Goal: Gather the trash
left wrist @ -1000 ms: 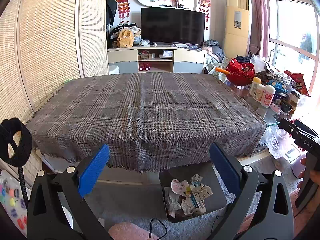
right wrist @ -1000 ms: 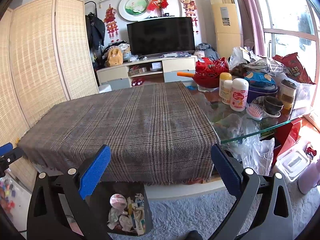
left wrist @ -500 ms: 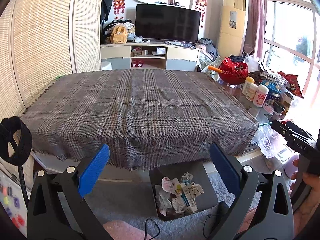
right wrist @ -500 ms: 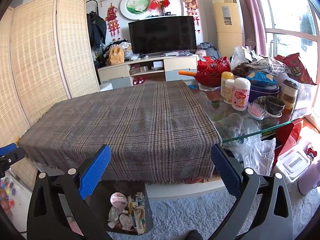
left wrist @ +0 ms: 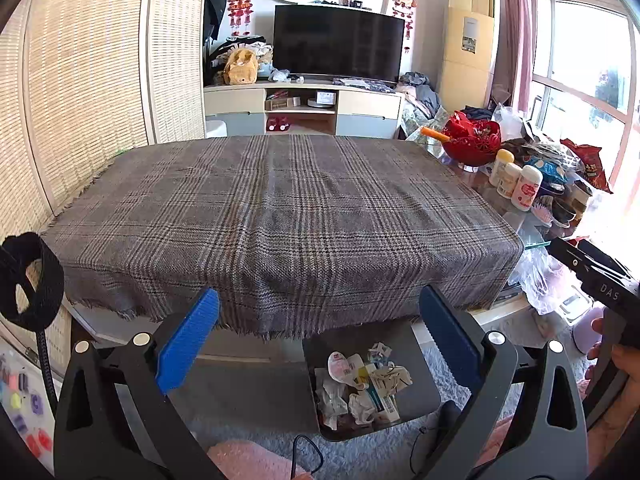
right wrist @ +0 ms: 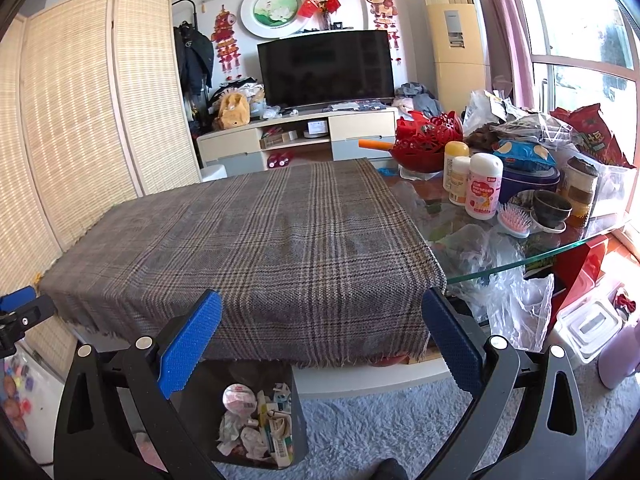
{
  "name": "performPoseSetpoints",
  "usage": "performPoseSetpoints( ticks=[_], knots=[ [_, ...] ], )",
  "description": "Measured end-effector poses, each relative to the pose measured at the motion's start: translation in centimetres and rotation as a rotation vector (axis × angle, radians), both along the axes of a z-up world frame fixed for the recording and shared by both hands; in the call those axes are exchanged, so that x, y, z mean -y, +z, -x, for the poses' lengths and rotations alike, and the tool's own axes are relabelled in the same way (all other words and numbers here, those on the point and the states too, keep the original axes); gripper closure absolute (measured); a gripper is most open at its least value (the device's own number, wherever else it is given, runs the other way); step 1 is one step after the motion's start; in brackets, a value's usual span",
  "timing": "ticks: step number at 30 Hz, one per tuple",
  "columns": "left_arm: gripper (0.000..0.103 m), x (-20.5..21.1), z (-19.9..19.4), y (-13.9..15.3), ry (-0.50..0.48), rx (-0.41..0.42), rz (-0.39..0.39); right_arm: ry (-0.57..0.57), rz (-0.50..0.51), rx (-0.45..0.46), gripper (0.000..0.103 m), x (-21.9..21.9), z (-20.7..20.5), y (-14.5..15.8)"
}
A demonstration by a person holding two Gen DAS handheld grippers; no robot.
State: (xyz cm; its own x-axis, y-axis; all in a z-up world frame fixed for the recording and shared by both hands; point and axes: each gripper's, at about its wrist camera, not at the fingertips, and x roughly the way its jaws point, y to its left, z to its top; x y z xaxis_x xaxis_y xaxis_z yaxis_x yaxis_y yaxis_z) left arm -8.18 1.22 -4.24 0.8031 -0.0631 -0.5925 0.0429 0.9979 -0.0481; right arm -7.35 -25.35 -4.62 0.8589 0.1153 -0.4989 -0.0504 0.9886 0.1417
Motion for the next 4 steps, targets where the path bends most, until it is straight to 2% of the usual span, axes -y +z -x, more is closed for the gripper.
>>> performPoseSetpoints(
  ticks=[4],
  knots=[
    [0.008,0.1,0.01,-0.04,0.0,-0.003,-0.01,-0.001,0.0,-0.001,0.003,-0.02,-0.04,-0.01]
  ],
)
